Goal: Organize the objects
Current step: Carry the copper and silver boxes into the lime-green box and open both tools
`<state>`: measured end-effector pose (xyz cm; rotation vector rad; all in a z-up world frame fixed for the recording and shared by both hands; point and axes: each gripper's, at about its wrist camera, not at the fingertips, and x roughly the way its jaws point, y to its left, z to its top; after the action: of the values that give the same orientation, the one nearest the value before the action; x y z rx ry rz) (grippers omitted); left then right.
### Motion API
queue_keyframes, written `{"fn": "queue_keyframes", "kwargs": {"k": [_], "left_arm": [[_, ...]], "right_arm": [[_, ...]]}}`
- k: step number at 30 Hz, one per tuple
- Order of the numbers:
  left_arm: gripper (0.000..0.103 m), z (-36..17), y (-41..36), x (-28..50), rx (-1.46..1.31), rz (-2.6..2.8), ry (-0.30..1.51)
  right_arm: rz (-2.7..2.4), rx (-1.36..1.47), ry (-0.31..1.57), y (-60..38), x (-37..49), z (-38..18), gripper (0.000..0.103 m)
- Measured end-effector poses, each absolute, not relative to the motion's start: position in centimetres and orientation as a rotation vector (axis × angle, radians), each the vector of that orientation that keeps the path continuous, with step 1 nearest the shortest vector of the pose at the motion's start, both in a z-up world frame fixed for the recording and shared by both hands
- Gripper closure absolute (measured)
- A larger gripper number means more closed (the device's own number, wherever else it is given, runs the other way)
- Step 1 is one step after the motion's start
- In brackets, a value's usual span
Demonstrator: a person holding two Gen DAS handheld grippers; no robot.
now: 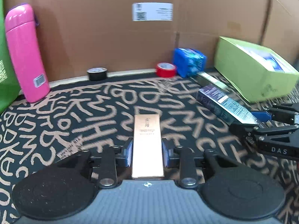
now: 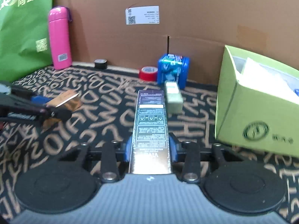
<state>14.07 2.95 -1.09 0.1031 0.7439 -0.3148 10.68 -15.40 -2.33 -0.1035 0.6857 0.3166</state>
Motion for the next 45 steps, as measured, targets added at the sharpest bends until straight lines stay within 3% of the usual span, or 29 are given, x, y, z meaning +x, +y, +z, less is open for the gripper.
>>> {"fn": "queue_keyframes", "kwargs": {"k": [3,6,10,16,18,20,34,45], "left_arm": [[0.071,-0.8,1.7,12.3,0.127,-0.396,0.759],[0.069,-0.9,0.1,11.2,0.189,-0.414,0.743],[0.056,-1.1,-1.1,11.3,0.239,-0.380,0.721],[0.056,-1.2,-0.7,11.4,0.202,-0.374,0.732],[0.058,-1.1,-1.0,11.2,0.215,-0.373,0.726],[0.071,-1.0,-1.1,11.0,0.212,-0.391,0.727],[0.071,3.5,-6.6,9.8,0.140,-0.564,0.611],[0.071,8.2,-15.4,14.5,0.041,-0.650,0.540]], "right_arm": [[0.351,-0.108,0.701,-15.5,8.4,-2.1,0.064],[0.356,-0.140,0.699,-15.3,7.6,-1.8,0.057],[0.344,-0.158,0.696,-15.1,8.4,-1.5,0.057],[0.350,-0.136,0.698,-15.0,8.9,-1.7,0.060],[0.355,-0.135,0.699,-14.9,8.7,-2.1,0.064],[0.353,-0.136,0.688,-15.0,8.3,-2.1,0.065],[0.317,0.018,0.543,-21.6,4.4,2.1,0.065],[0.081,0.030,0.389,-31.1,5.7,7.1,0.065]]}}
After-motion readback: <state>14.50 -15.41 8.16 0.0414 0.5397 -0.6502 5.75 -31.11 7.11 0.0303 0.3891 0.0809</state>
